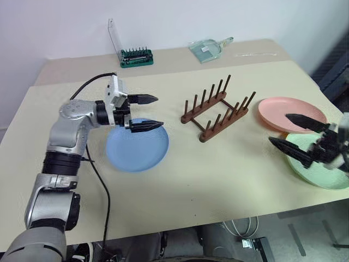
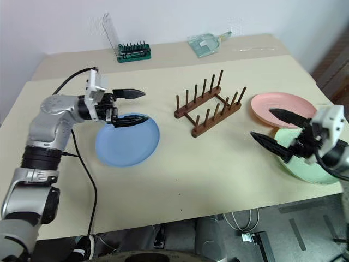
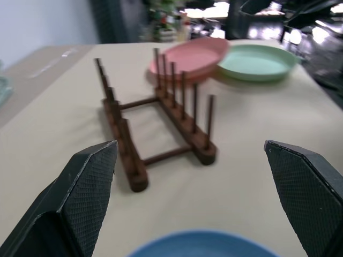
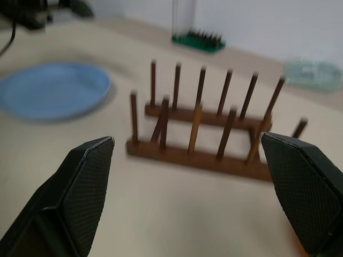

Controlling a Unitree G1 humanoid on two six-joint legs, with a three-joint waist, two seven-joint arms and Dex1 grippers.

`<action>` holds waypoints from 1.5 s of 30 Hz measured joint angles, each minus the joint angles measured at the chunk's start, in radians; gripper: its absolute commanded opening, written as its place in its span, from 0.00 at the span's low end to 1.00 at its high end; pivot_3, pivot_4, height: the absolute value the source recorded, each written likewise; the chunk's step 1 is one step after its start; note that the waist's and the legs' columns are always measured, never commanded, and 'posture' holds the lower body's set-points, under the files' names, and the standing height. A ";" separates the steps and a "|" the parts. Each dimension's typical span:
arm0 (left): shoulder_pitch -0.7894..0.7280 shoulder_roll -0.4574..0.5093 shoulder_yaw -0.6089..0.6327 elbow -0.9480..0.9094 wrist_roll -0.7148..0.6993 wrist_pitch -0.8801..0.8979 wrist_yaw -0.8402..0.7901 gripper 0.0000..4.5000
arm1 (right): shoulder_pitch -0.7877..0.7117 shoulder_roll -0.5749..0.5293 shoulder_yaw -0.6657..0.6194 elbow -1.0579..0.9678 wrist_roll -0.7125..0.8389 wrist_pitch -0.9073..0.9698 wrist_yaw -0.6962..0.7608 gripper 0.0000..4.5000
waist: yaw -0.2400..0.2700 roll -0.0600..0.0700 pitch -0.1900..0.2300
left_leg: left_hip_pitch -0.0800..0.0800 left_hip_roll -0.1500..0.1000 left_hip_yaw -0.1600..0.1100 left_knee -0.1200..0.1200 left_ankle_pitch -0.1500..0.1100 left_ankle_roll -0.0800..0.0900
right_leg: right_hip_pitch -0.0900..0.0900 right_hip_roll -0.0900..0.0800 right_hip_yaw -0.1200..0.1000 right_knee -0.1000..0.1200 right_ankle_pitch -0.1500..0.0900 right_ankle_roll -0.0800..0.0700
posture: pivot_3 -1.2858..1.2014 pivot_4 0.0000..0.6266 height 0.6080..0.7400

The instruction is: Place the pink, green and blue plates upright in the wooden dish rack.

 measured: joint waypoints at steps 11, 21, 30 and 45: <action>-0.016 -0.065 -0.006 -0.024 0.009 0.007 0.033 1.00 | -0.116 0.041 0.044 -0.017 -0.001 0.004 -0.104 0.99 | 0.005 -0.001 0.001 | 0.005 0.000 -0.001 -0.002 -0.001 0.001 | 0.006 -0.001 0.000 -0.002 -0.001 0.001 | 0.52 0.24 1.00; 0.032 -0.081 -0.066 -0.163 0.003 0.136 0.104 1.00 | -0.129 0.068 0.072 -0.033 0.011 0.002 -0.109 0.99 | 0.005 -0.001 0.001 | 0.006 0.000 -0.001 -0.002 -0.001 0.001 | 0.006 0.000 0.000 -0.002 -0.001 0.001 | 0.52 0.24 1.00; 0.052 -0.110 -0.165 -0.219 0.071 0.155 0.155 1.00 | -0.157 0.128 0.150 -0.052 -0.018 -0.030 -0.142 0.99 | 0.004 -0.001 0.001 | 0.006 0.000 -0.001 -0.002 -0.001 0.001 | 0.006 0.000 0.000 -0.002 -0.001 0.001 | 0.52 0.24 1.00; 0.050 -0.407 -0.405 -0.242 0.361 0.446 0.624 1.00 | -0.094 0.197 0.147 -0.117 -0.063 -0.091 -0.252 0.99 | 0.026 -0.001 0.001 | 0.006 0.000 -0.001 -0.002 -0.001 0.001 | 0.007 0.000 0.000 -0.003 -0.001 0.002 | 0.52 0.24 1.00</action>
